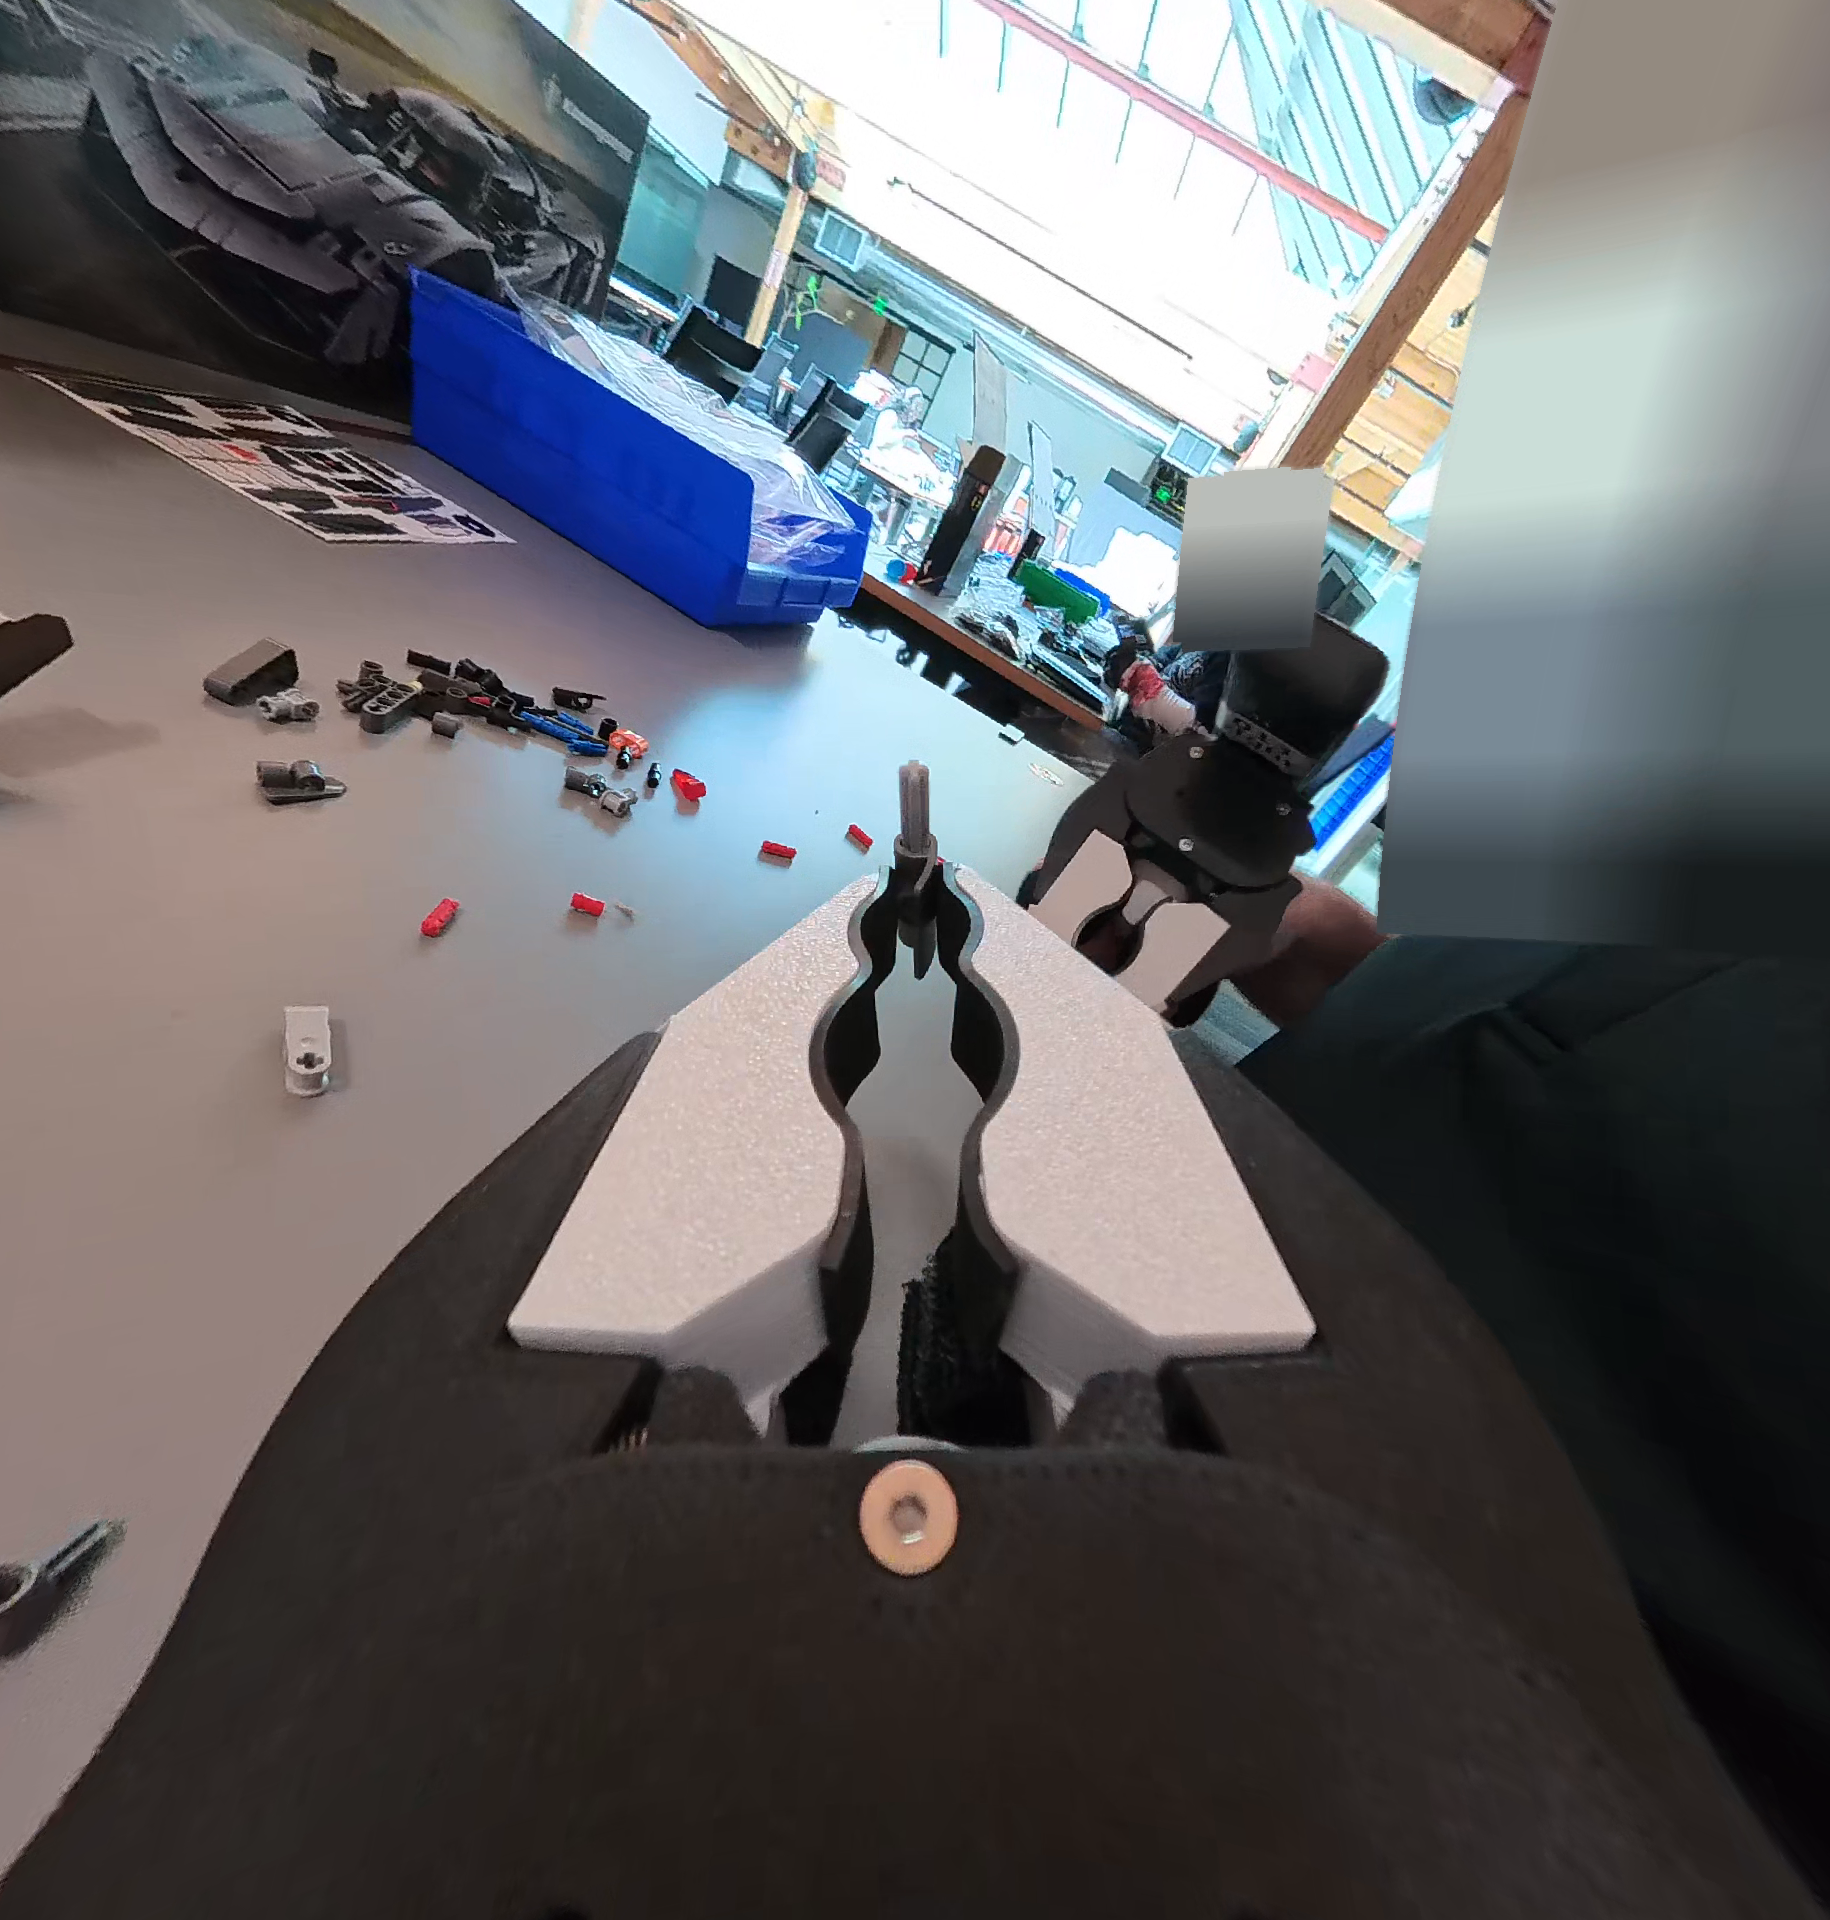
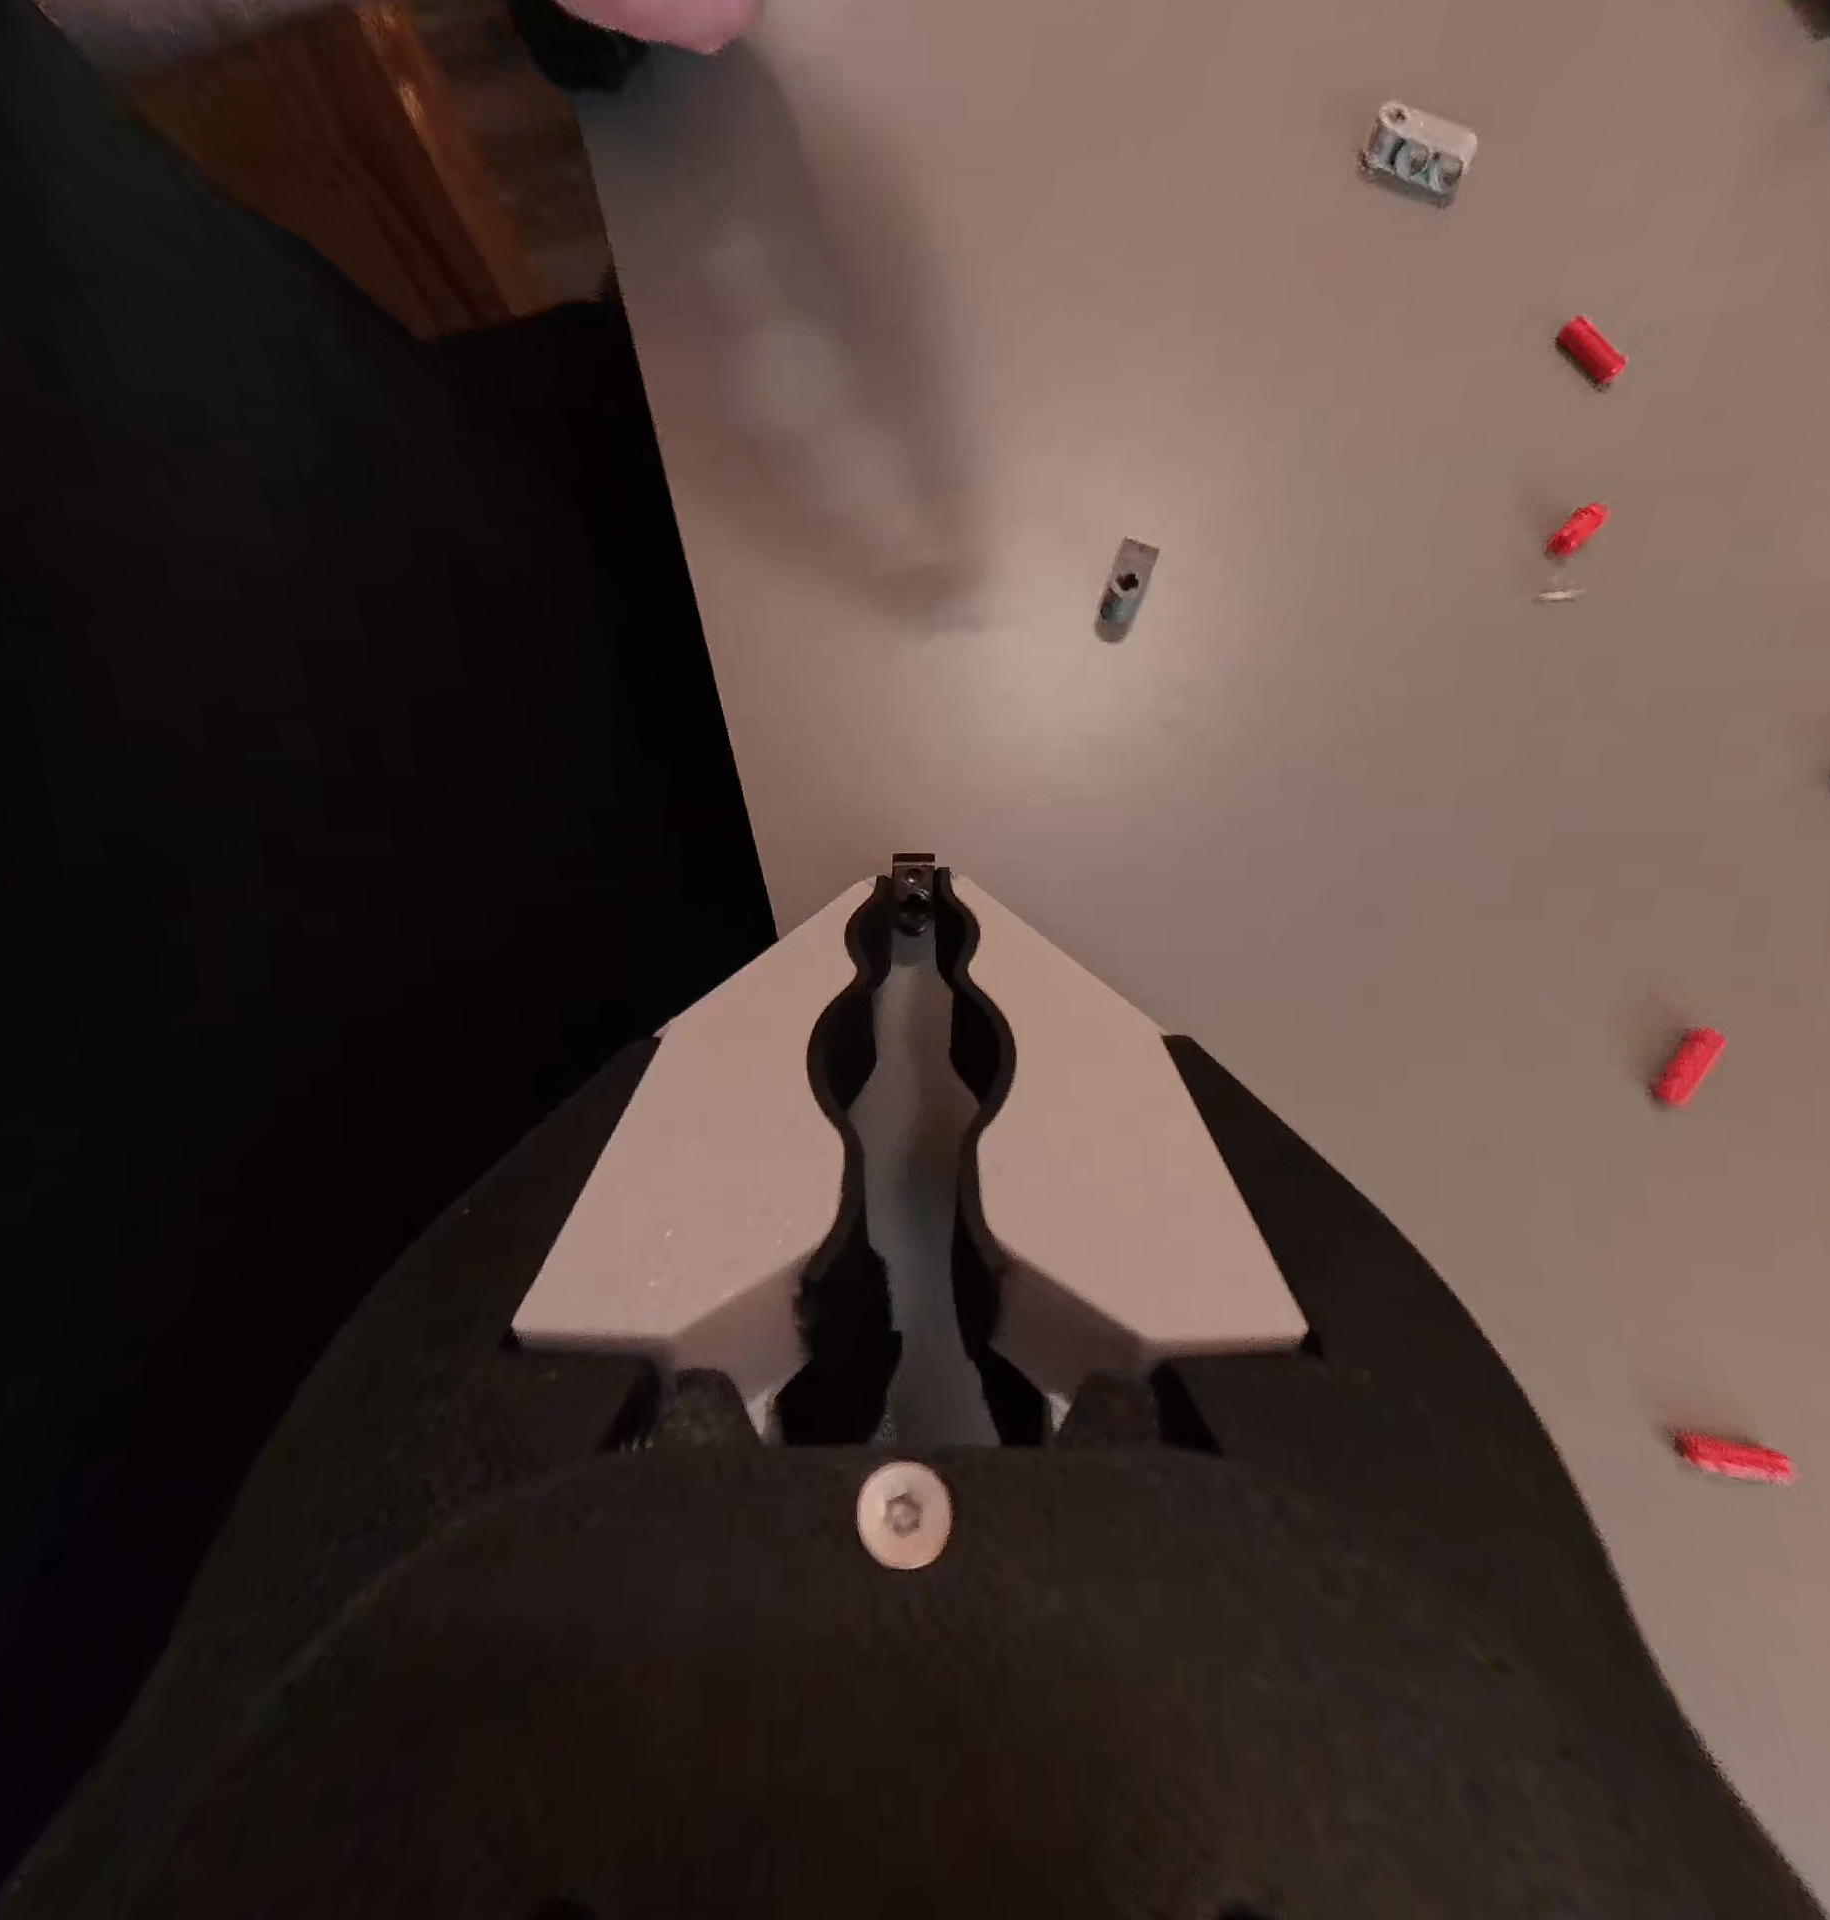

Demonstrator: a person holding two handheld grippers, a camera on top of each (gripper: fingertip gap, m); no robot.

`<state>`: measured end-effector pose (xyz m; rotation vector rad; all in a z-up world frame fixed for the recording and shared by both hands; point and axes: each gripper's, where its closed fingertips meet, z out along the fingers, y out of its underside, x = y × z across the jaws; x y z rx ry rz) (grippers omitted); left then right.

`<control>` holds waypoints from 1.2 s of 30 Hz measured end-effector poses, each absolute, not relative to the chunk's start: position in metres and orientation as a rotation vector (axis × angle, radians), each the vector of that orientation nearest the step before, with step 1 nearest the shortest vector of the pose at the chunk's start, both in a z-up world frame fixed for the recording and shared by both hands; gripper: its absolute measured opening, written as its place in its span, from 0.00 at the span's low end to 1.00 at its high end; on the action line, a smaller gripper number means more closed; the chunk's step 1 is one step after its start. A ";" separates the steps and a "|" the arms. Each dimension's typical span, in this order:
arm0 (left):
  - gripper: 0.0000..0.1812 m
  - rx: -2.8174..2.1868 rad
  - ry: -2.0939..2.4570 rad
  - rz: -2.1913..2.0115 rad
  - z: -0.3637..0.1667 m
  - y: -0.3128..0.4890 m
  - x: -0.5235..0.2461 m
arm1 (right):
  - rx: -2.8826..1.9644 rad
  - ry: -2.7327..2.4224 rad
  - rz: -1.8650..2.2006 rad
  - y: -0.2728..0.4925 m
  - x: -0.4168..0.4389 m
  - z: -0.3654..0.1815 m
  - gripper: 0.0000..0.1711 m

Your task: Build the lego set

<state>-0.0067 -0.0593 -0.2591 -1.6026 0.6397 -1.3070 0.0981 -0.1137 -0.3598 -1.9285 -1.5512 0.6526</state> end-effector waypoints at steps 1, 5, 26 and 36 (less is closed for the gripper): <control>0.03 -1.603 0.634 -1.303 -0.259 -0.060 -0.009 | -1.920 -1.556 0.698 -0.116 0.095 -0.358 0.03; 0.03 -1.636 0.634 -1.246 -0.263 -0.063 -0.022 | -1.785 -1.724 0.672 -0.105 0.073 -0.346 0.03; 0.03 -1.696 0.581 -1.162 -0.276 -0.081 -0.084 | -1.460 -2.727 0.379 -0.039 -0.022 -0.348 0.15; 0.03 -1.672 0.551 -1.175 -0.273 -0.081 -0.091 | -1.773 -2.105 0.562 -0.065 -0.017 -0.345 0.07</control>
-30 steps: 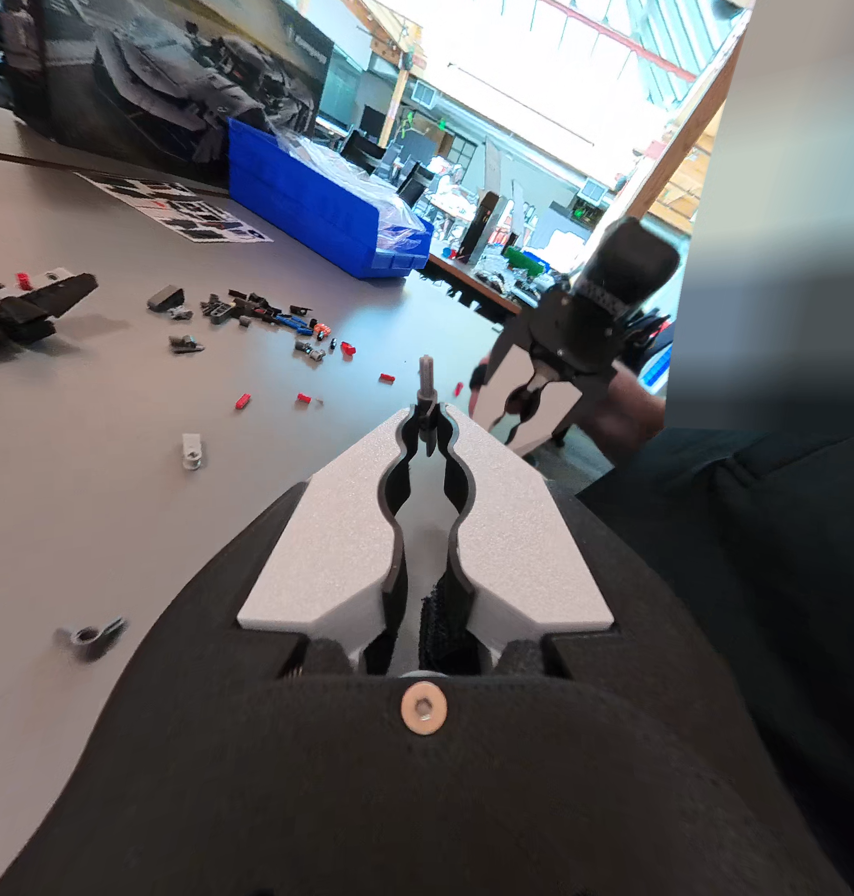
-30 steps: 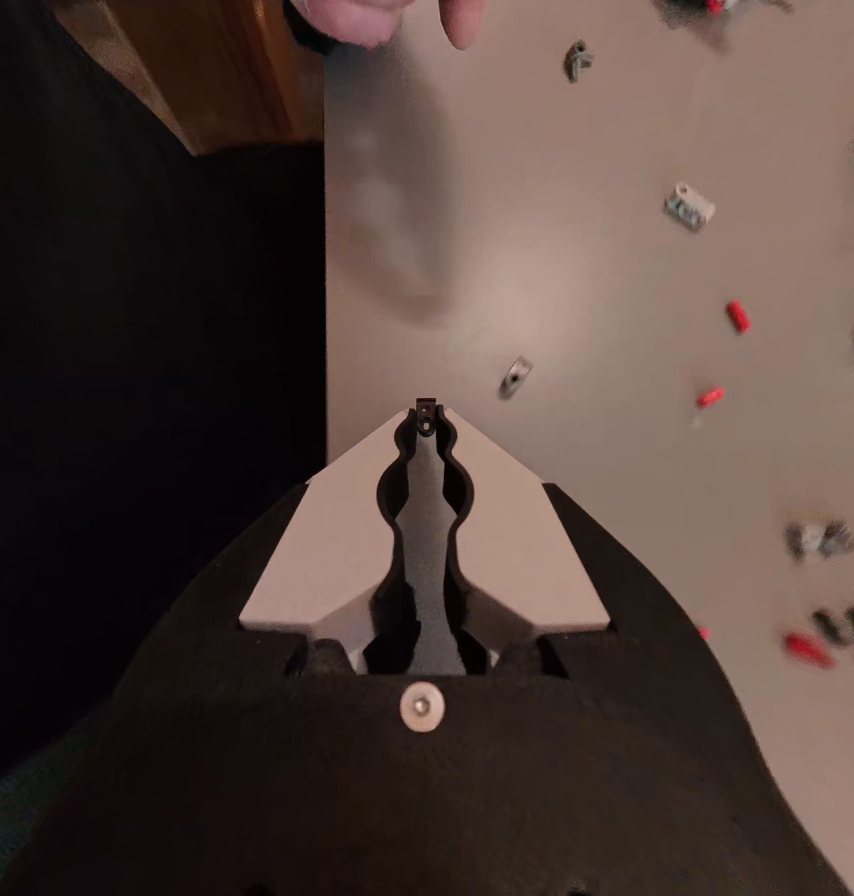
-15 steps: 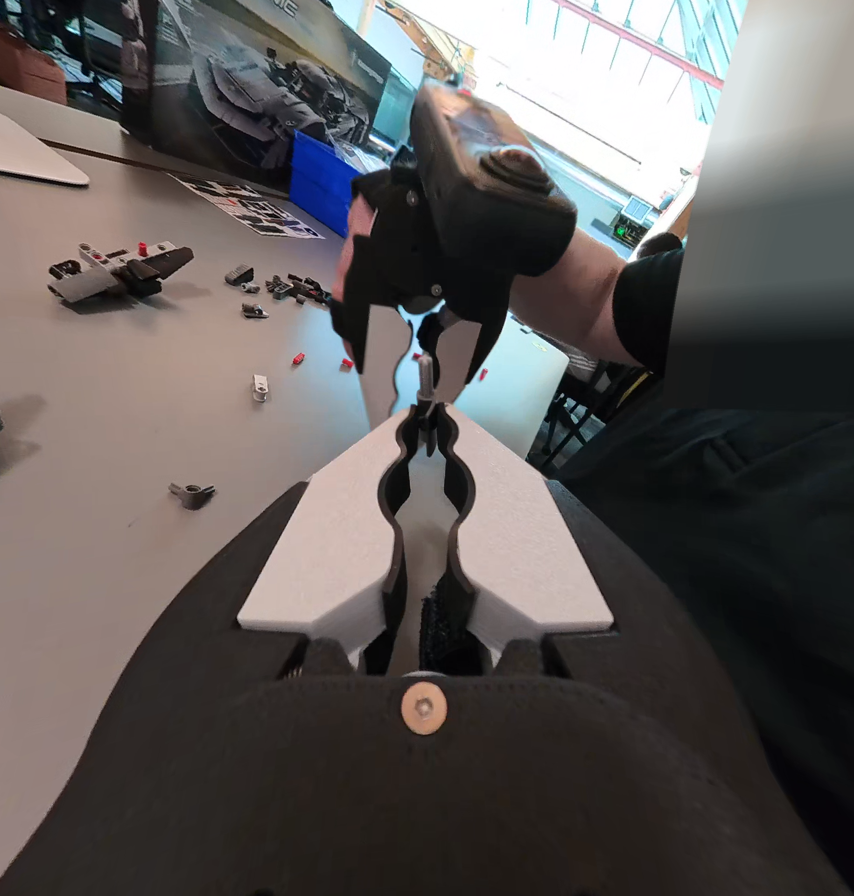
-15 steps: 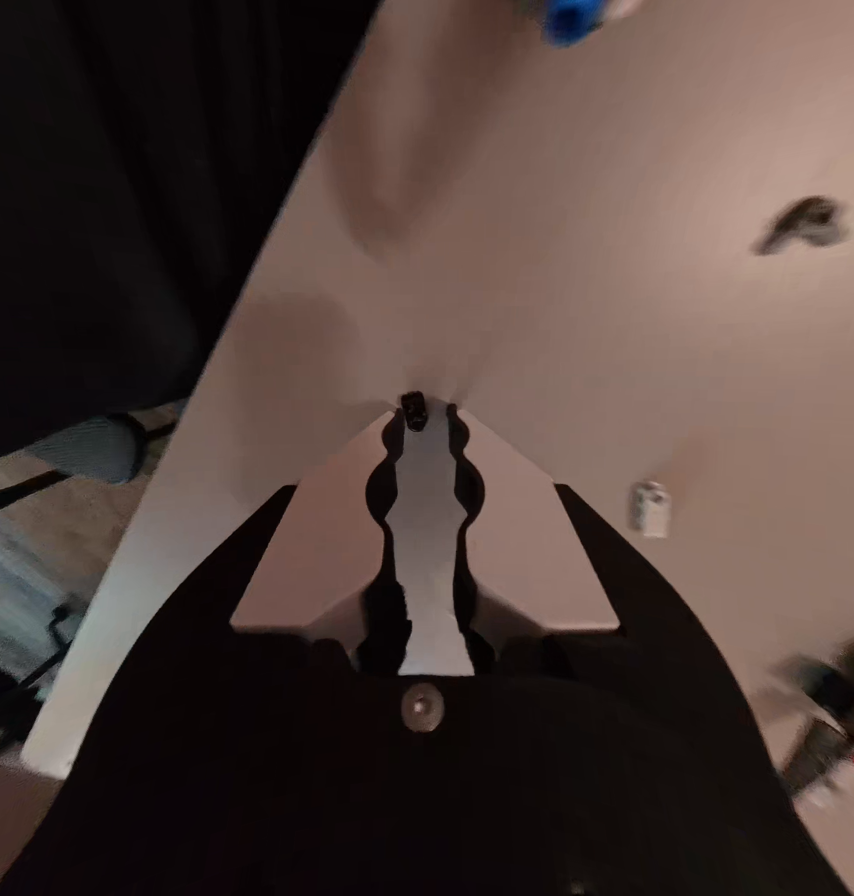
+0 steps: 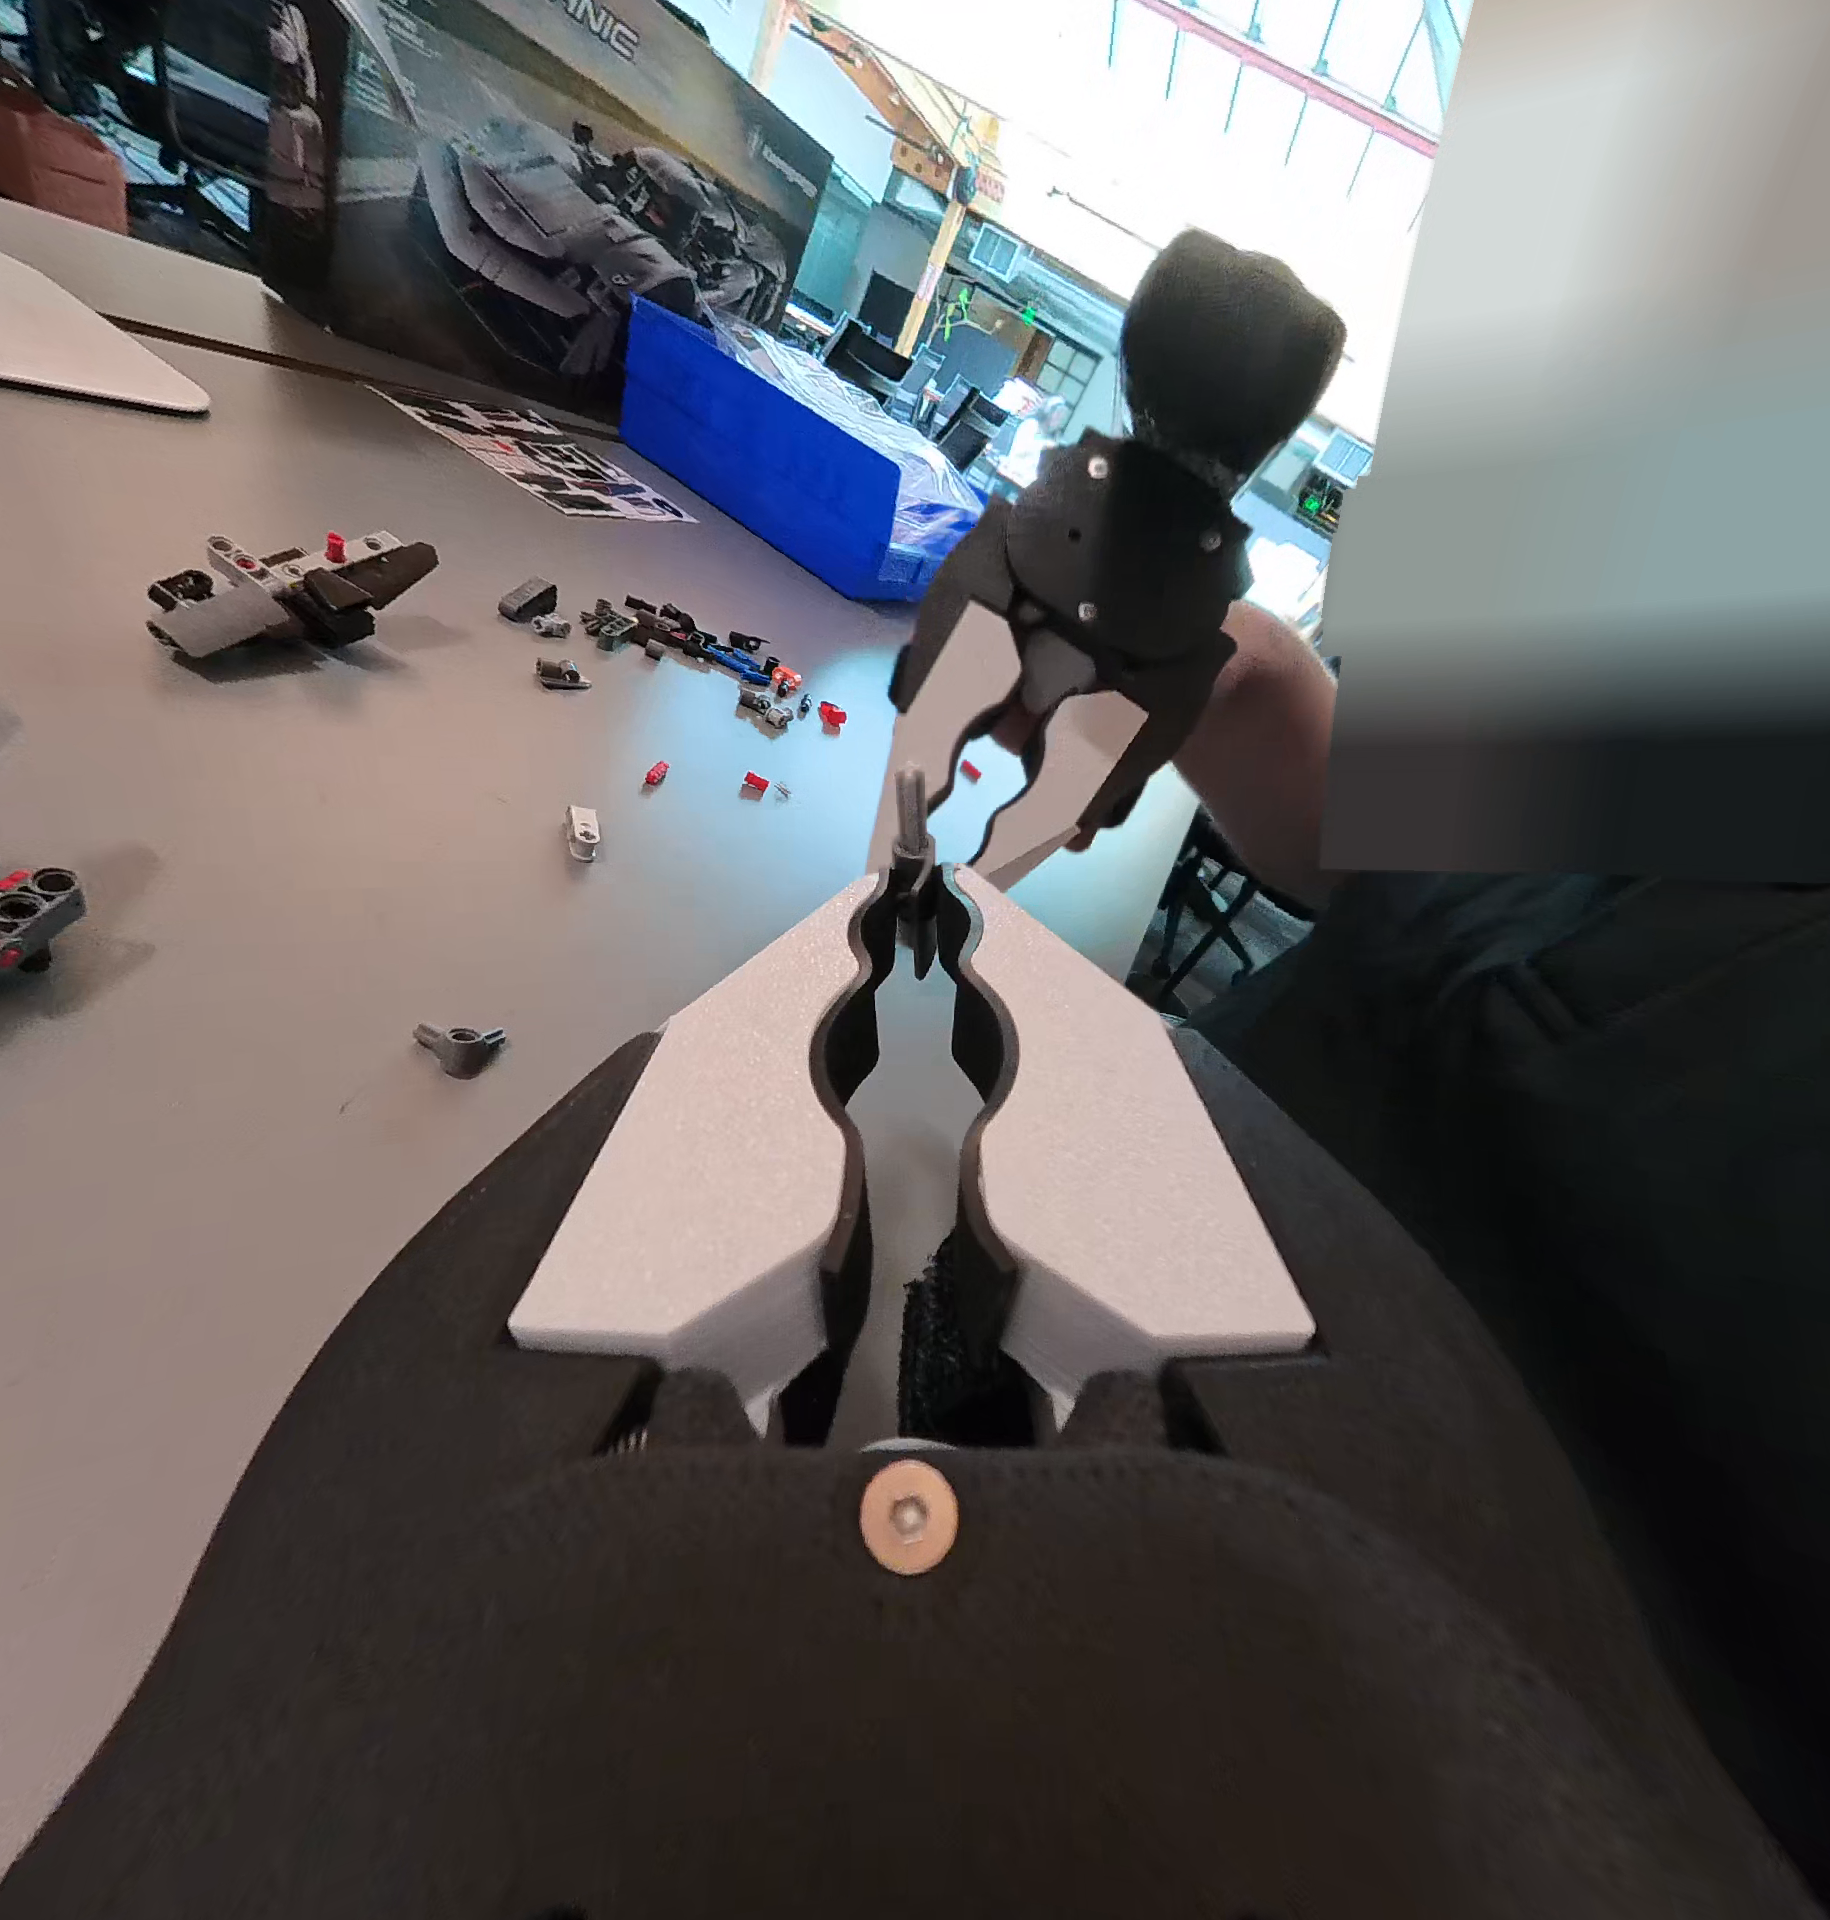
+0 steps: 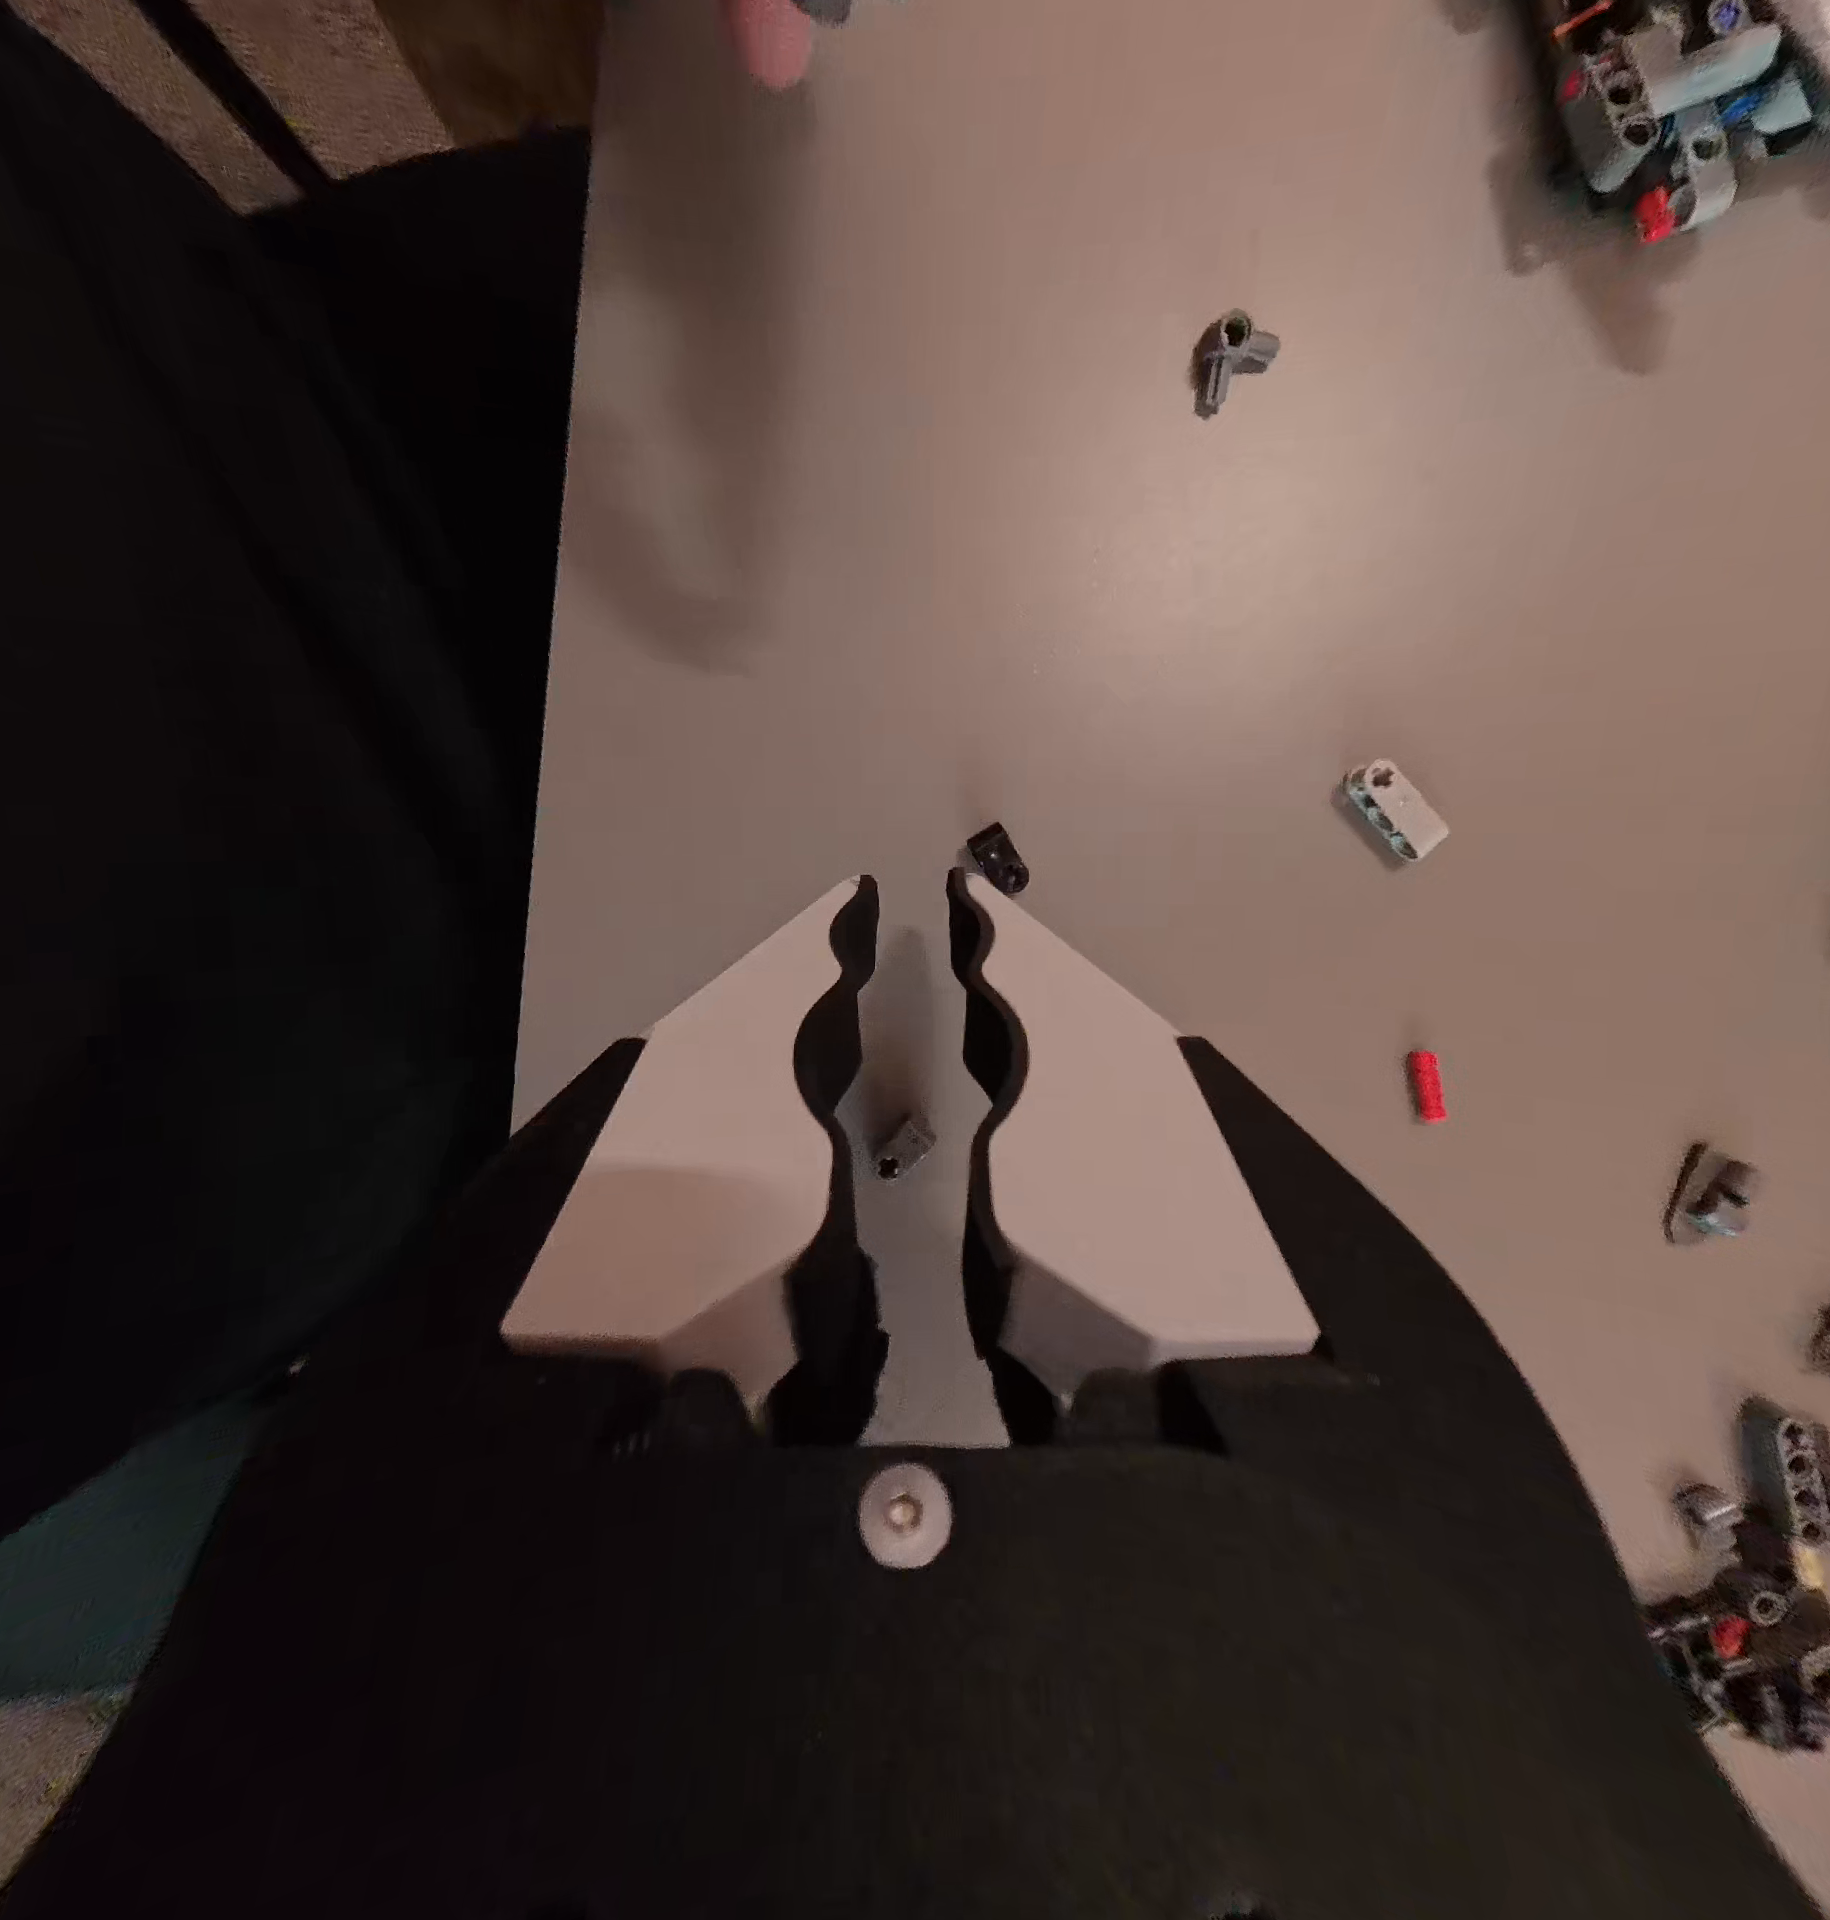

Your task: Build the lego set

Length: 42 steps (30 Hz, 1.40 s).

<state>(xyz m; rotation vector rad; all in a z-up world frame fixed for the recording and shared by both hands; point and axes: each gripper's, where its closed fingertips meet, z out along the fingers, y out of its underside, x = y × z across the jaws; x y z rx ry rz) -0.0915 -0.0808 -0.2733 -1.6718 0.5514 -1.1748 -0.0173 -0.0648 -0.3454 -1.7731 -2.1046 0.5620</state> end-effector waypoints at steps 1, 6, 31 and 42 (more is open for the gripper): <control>0.03 -1.669 0.548 -1.178 -0.273 -0.081 -0.092 | -1.806 -2.072 0.548 -0.064 -0.017 -0.348 0.06; 0.03 -1.659 0.546 -1.176 -0.272 -0.083 -0.093 | -1.890 -1.963 0.520 -0.056 -0.019 -0.356 0.08; 0.03 -1.653 0.531 -1.181 -0.271 -0.083 -0.095 | -1.901 -1.756 0.566 -0.042 -0.056 -0.356 0.13; 0.03 -1.668 0.535 -1.164 -0.274 -0.080 -0.093 | -1.769 -1.883 0.608 -0.033 -0.058 -0.352 0.16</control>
